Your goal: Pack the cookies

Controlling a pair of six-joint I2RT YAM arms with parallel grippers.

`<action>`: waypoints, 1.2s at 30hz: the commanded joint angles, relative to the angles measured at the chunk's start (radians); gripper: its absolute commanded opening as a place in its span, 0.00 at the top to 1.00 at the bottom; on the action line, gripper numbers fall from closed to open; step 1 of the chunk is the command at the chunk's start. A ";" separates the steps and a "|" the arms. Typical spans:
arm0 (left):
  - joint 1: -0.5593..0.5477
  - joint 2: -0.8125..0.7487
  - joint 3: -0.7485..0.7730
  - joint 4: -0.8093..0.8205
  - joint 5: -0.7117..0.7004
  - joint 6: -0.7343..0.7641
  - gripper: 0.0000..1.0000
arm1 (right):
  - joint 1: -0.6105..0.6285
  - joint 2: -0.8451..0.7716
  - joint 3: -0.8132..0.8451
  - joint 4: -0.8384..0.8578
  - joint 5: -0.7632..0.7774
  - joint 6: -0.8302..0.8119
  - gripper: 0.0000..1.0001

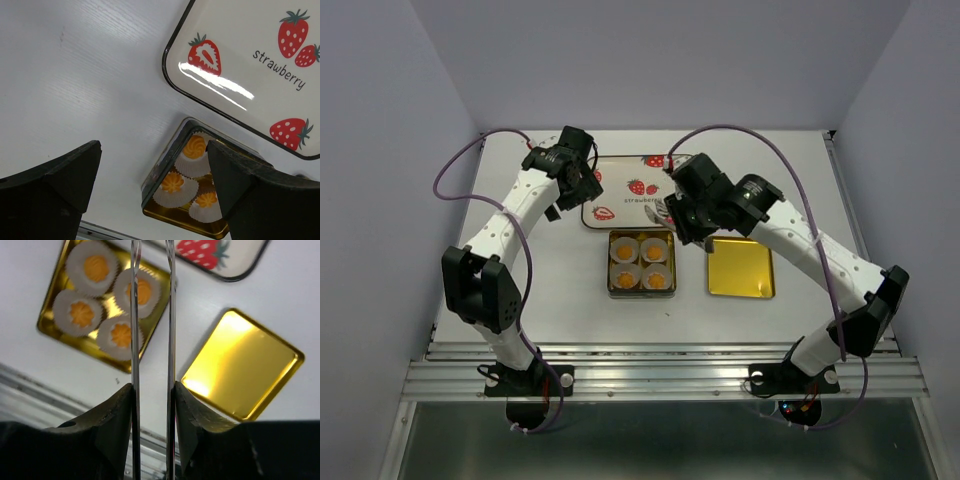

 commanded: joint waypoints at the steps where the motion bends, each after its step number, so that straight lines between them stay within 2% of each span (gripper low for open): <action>1: -0.001 -0.006 0.039 -0.028 -0.026 -0.019 0.01 | -0.188 0.001 -0.020 0.167 0.116 0.050 0.58; 2: -0.003 -0.007 0.036 -0.030 -0.026 -0.022 0.01 | -0.261 0.004 -0.037 0.197 0.135 0.057 0.58; 10: -0.003 -0.014 0.018 -0.037 -0.019 -0.045 0.01 | -0.573 0.156 -0.076 0.420 0.180 -0.030 0.59; 14: -0.001 -0.007 0.015 -0.039 -0.009 -0.048 0.01 | -0.707 0.231 -0.099 0.537 0.119 -0.114 0.58; 18: -0.003 -0.004 0.027 -0.042 -0.015 -0.034 0.01 | -0.796 0.315 -0.117 0.630 0.008 -0.252 0.57; 21: -0.003 -0.003 0.032 -0.047 -0.018 -0.027 0.01 | -0.862 0.374 -0.119 0.695 -0.064 -0.289 0.55; 24: -0.003 -0.001 0.030 -0.045 -0.015 -0.023 0.01 | -0.871 0.415 -0.100 0.705 -0.087 -0.335 0.53; 36: -0.001 -0.018 0.007 -0.039 -0.018 -0.022 0.01 | -0.880 0.532 -0.129 0.719 -0.105 -0.349 0.50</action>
